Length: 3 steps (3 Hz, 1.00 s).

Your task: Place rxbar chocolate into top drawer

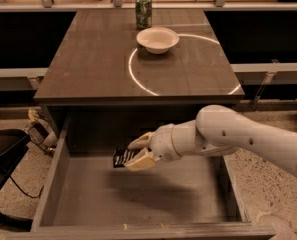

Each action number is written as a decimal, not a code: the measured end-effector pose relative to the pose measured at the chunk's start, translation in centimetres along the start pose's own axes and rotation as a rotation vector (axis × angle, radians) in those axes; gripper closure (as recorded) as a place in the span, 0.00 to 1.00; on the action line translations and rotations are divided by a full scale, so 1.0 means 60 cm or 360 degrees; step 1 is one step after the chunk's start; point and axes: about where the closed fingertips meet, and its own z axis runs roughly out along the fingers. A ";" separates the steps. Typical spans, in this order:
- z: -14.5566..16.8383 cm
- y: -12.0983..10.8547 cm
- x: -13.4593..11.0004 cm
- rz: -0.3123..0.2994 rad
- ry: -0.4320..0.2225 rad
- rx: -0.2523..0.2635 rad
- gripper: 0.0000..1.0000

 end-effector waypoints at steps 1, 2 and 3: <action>0.071 0.021 0.025 -0.0005 -0.0041 -0.0060 1.00; 0.120 0.046 0.037 0.0012 -0.0082 -0.0082 1.00; 0.125 0.047 0.037 0.0012 -0.0085 -0.0083 0.84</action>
Offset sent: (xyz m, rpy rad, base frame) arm -0.0272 0.0777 -0.0866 0.0909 0.0363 0.0382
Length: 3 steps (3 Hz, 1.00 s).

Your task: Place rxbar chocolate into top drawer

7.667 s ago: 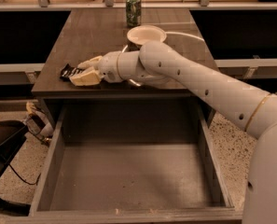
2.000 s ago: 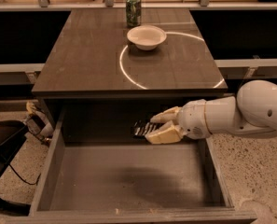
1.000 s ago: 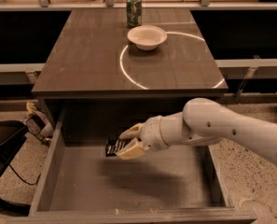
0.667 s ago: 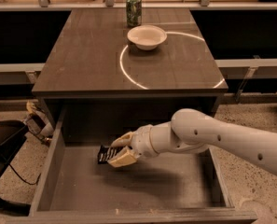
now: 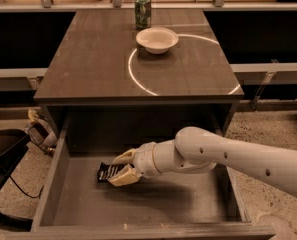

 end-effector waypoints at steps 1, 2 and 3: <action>0.002 0.002 -0.001 -0.0002 -0.0001 -0.0005 0.61; 0.004 0.003 -0.002 -0.0003 -0.0001 -0.0009 0.38; 0.006 0.005 -0.003 -0.0005 -0.0002 -0.0014 0.14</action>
Offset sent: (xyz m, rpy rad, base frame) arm -0.0007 0.0013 -0.0002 0.0005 0.0005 0.0026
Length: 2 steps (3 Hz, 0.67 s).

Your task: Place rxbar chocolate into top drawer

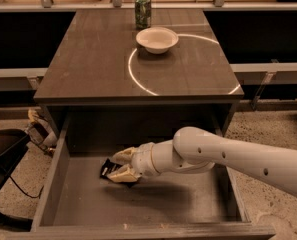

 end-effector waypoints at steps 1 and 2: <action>0.002 0.002 -0.001 -0.0002 -0.0001 -0.0005 0.00; 0.002 0.002 -0.001 -0.0002 -0.0001 -0.0005 0.00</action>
Offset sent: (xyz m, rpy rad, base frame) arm -0.0007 0.0013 -0.0001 0.0004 0.0005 0.0029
